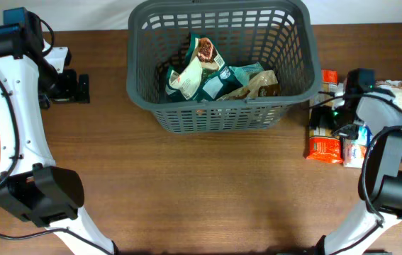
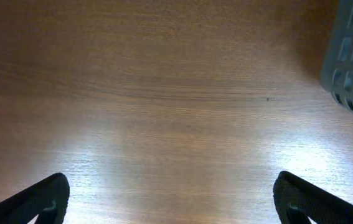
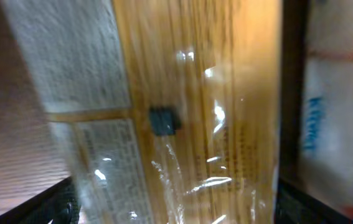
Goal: Pack container
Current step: 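Move right gripper down onto the orange pasta package and grasp it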
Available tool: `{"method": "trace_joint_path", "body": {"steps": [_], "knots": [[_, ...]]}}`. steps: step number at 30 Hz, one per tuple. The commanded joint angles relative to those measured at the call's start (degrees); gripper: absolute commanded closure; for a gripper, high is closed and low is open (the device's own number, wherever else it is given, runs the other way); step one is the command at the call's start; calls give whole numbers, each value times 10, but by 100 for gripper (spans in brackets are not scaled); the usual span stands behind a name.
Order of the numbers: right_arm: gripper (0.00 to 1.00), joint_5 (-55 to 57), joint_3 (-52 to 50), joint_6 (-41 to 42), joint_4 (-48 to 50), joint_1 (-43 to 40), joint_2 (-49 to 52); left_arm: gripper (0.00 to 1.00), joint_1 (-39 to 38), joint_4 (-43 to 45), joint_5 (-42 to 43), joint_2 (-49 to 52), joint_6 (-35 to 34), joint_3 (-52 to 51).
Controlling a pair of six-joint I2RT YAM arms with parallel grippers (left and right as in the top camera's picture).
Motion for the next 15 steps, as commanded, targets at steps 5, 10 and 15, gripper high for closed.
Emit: {"method": "trace_joint_path", "body": {"steps": [5, 10, 15], "knots": [[33, -12, -33, 14, 6, 5, 5, 1, 3, -1, 6, -12, -7, -2], [96, -65, -7, 26, -15, -3, 4, 1, 3, -1, 6, -12, -7, -2], [96, -82, 42, 54, -59, -25, -9, 1, 3, -1, 6, -12, -7, -2]]}}
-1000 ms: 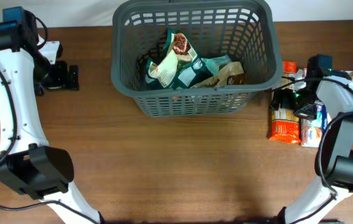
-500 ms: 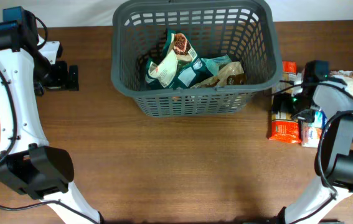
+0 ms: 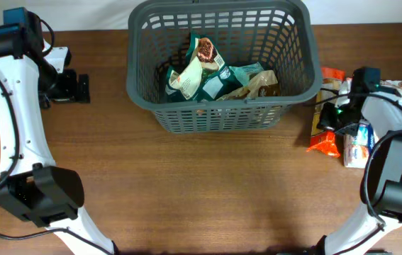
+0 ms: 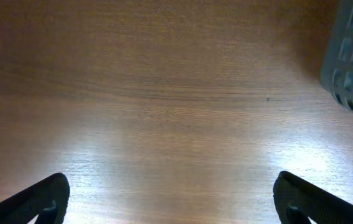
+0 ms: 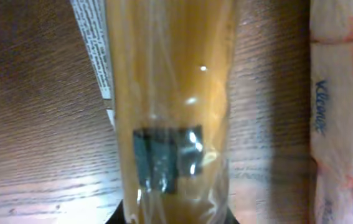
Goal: Pack container
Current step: 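Move right gripper down onto the orange pasta package and grasp it, then lift the orange pasta package and swing it over the basket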
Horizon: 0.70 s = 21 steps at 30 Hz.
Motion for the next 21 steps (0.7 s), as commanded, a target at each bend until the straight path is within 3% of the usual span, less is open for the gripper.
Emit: {"method": "trace_joint_path", "body": {"steps": [1, 21], "knots": [[96, -41, 35, 24, -30, -17, 2, 1, 3, -1, 6, -12, -7, -2], [96, -60, 304, 19, -176, -40, -205, 1, 3, -1, 6, -12, -7, -2]]}}
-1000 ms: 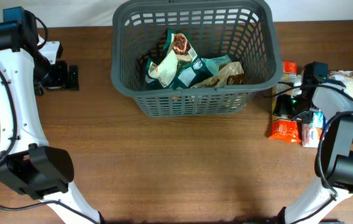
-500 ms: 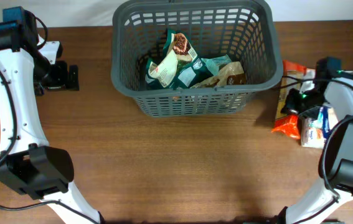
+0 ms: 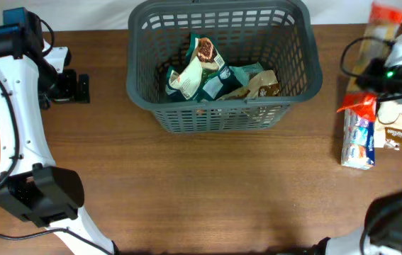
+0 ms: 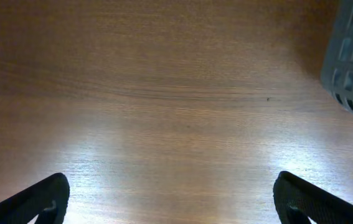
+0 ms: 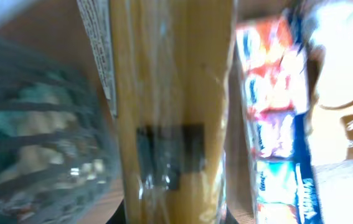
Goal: Pack container
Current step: 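Lift the orange pasta package and swing it over the basket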
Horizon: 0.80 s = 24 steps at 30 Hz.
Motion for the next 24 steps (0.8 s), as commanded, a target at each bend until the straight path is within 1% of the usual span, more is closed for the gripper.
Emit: {"method": "trace_joint_path", "body": {"steps": [1, 5, 7, 13, 14, 15, 18, 21, 24], "knots": [[96, -26, 50, -8, 2, 3, -82, 1, 3, -1, 6, -12, -7, -2], [96, -62, 59, -68, 3, 34, -143, 1, 3, -1, 6, -12, -7, -2], [96, -79, 59, -115, 4, 63, -170, 1, 3, -1, 6, -12, -7, -2], [96, -82, 59, -257, 3, 183, -224, 1, 3, -1, 6, -12, -7, -2], [96, -82, 59, -279, 2, 201, -228, 1, 3, -1, 6, -12, -7, -2], [96, -82, 59, -326, 2, 233, -231, 1, 3, -1, 6, -12, -7, -2], [96, -82, 58, -419, 2, 281, -228, 1, 3, -1, 6, -12, -7, -2], [96, -80, 58, -509, 4, 315, -220, 1, 3, -1, 6, -12, -7, -2], [96, -54, 58, -563, 26, 334, -205, 1, 3, -1, 6, -12, -7, -2]]}}
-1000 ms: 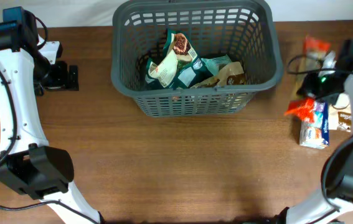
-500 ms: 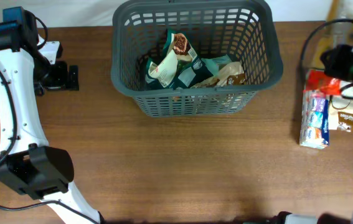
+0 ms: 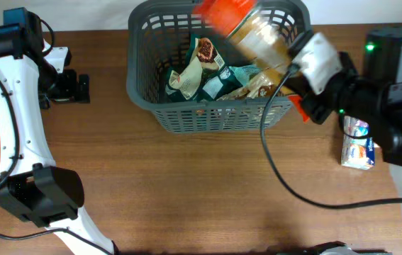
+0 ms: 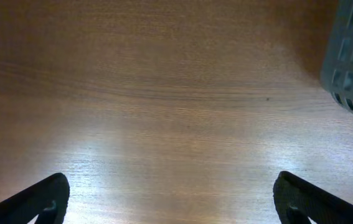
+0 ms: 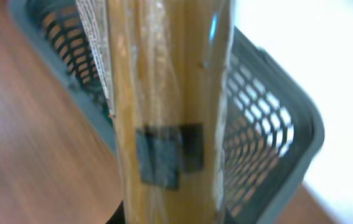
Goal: Pack container
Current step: 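Lift the orange pasta package and swing it over the basket, then release the pasta package into the basket and raise right gripper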
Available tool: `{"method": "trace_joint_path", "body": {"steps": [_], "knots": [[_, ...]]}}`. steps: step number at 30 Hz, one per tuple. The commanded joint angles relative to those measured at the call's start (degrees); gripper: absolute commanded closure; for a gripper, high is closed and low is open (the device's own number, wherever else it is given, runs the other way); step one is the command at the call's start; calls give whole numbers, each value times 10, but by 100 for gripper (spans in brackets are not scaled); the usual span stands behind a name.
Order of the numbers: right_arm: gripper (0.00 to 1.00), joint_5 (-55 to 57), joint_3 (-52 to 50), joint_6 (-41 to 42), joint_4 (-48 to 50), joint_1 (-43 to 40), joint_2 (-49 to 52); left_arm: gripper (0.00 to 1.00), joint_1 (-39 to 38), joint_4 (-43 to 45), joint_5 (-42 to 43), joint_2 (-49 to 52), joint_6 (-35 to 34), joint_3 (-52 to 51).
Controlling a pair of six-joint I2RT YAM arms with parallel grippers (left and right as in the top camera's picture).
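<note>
A grey plastic basket (image 3: 218, 113) stands at the table's back centre, holding several snack packets (image 3: 208, 74). My right gripper (image 3: 294, 71) is raised high and shut on a long clear packet of spaghetti (image 3: 257, 35) with orange ends; the packet slants over the basket's right half. In the right wrist view the spaghetti packet (image 5: 164, 93) fills the middle, with the basket (image 5: 276, 143) behind it, and the right gripper (image 5: 170, 213) is mostly hidden by it. My left gripper (image 3: 80, 86) hangs open over bare wood at the far left; the left gripper (image 4: 171, 202) holds nothing.
A tissue pack (image 3: 356, 149) lies on the table at the right, partly under my right arm. A corner of the basket shows at the right edge of the left wrist view. The table's back edge runs just behind the basket.
My right gripper has moved left and up with the spaghetti packet, from beside the basket's right end to over the basket. The left arm has not moved.
My right gripper was down on the spaghetti packet among the items right of the basket. Then it was shut on the packet, then held it lifted at the far right. Now the packet slants over the basket. The left gripper stayed open throughout.
</note>
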Motion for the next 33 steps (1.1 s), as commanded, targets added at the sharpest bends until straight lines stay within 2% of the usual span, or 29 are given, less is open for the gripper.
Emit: {"method": "trace_joint_path", "body": {"steps": [1, 4, 12, 18, 22, 24, 26, 28, 31, 33], "knots": [[96, 19, 27, -116, 46, 21, 9, 1, 3, -1, 6, -12, -7, -2], [96, 40, 27, -122, 82, 22, 34, 1, 3, -1, 6, -12, -7, -2], [96, 41, 27, -204, 130, 22, 129, 1, 3, -1, 6, -12, -7, -2], [96, 45, 27, -203, 150, 22, 208, 1, 3, -1, 6, -12, -7, -2], [88, 45, 27, -199, 151, 22, 241, 1, 3, -1, 6, -12, -7, -2], [75, 45, 27, -199, 150, 23, 255, 1, 3, -1, 6, -12, -7, -2], [71, 50, 27, -199, 147, 28, 259, 1, 3, -1, 6, -12, -7, -2], [64, 85, 27, -199, 152, 37, 259, 1, 3, -1, 6, -12, -7, -2], [60, 144, 27, -196, 163, 52, 256, 1, 3, -1, 6, -12, -7, -2], [56, 183, 29, -154, 178, 63, 249, 1, 3, -1, 6, -12, -7, -2]]}}
